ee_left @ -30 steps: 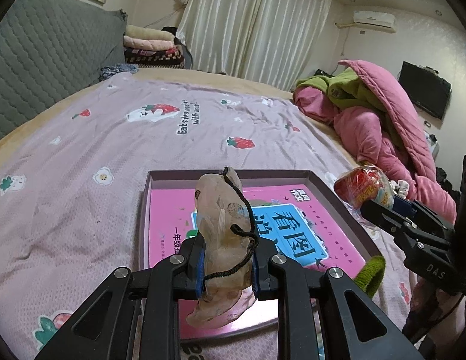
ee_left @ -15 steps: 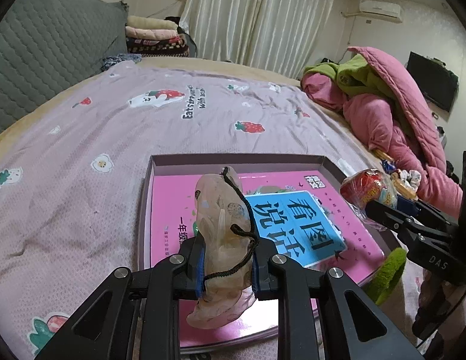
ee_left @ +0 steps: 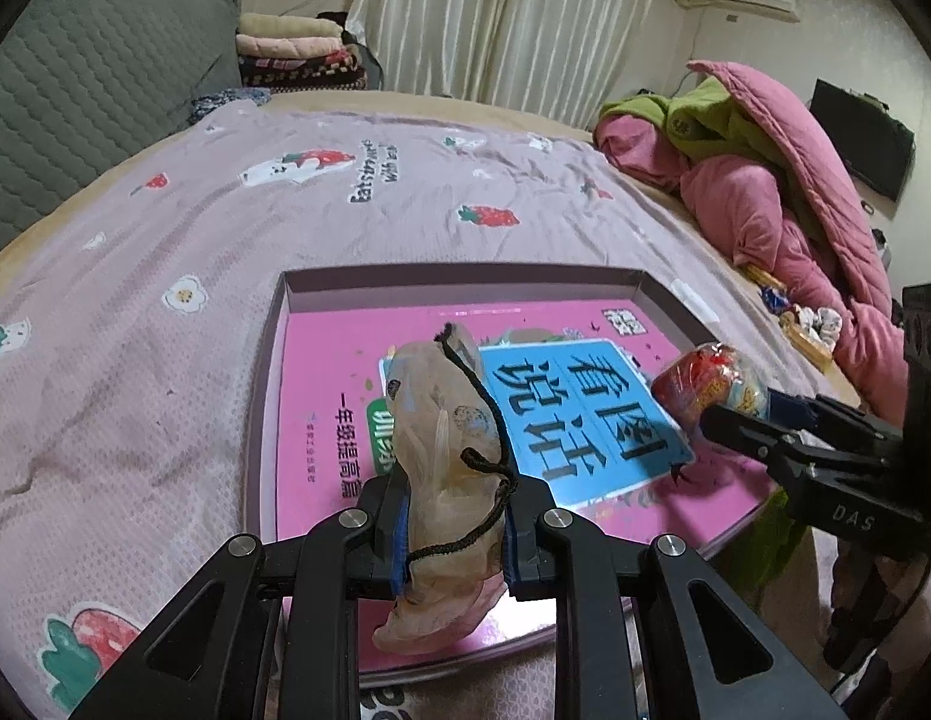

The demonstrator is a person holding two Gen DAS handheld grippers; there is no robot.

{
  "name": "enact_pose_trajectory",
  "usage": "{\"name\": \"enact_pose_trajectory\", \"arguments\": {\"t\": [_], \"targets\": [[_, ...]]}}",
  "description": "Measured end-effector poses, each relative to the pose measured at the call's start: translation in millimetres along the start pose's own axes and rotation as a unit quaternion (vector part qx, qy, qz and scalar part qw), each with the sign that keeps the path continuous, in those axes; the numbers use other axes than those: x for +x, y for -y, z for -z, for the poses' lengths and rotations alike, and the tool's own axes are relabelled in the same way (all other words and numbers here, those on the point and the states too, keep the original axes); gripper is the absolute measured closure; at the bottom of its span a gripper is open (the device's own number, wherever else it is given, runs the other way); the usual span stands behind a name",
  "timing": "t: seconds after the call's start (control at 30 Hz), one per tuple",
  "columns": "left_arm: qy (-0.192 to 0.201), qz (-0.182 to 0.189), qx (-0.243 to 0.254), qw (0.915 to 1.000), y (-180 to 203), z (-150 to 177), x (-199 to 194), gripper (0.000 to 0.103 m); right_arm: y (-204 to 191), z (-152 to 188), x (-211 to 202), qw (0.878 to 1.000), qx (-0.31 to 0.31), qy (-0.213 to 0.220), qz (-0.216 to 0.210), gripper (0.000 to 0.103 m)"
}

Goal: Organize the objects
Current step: 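Lower the pouch onto the book and open left gripper while right lowers the egg beside it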

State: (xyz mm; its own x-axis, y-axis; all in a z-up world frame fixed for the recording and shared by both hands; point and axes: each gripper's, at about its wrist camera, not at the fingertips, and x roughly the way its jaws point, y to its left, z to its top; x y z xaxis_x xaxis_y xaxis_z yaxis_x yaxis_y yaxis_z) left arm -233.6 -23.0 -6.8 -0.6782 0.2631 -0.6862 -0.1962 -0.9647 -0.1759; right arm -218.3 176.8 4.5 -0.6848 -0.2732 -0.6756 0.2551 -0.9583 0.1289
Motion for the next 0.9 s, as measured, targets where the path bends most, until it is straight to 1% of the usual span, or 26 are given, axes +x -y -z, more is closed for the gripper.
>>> {"name": "enact_pose_trajectory", "arguments": {"t": [0.23, 0.37, 0.67, 0.73, 0.9], "targets": [[-0.012, -0.002, 0.004, 0.9999, 2.2, 4.6, 3.1, 0.08, 1.7, 3.2, 5.2, 1.0, 0.003, -0.018, 0.008, 0.048], [-0.013, -0.006, 0.004, 0.9999, 0.7, 4.8, 3.7, 0.079, 5.5, 3.6, 4.5, 1.0, 0.01, -0.019, 0.015, 0.048], [-0.017, -0.029, 0.018, 0.9993, 1.6, 7.0, 5.7, 0.077, 9.4, 4.8, 4.8, 0.999, 0.015, -0.023, 0.025, 0.048], [-0.019, -0.041, 0.023, 0.9987, 1.7, 7.0, 5.6, 0.075, 9.8, 4.4, 4.5, 0.999, 0.015, -0.024, 0.029, 0.048], [-0.025, -0.049, 0.018, 0.9983, -4.2, 7.3, 4.9, 0.073, 11.1, 4.4, 4.1, 0.999, 0.016, -0.024, 0.03, 0.048]]}}
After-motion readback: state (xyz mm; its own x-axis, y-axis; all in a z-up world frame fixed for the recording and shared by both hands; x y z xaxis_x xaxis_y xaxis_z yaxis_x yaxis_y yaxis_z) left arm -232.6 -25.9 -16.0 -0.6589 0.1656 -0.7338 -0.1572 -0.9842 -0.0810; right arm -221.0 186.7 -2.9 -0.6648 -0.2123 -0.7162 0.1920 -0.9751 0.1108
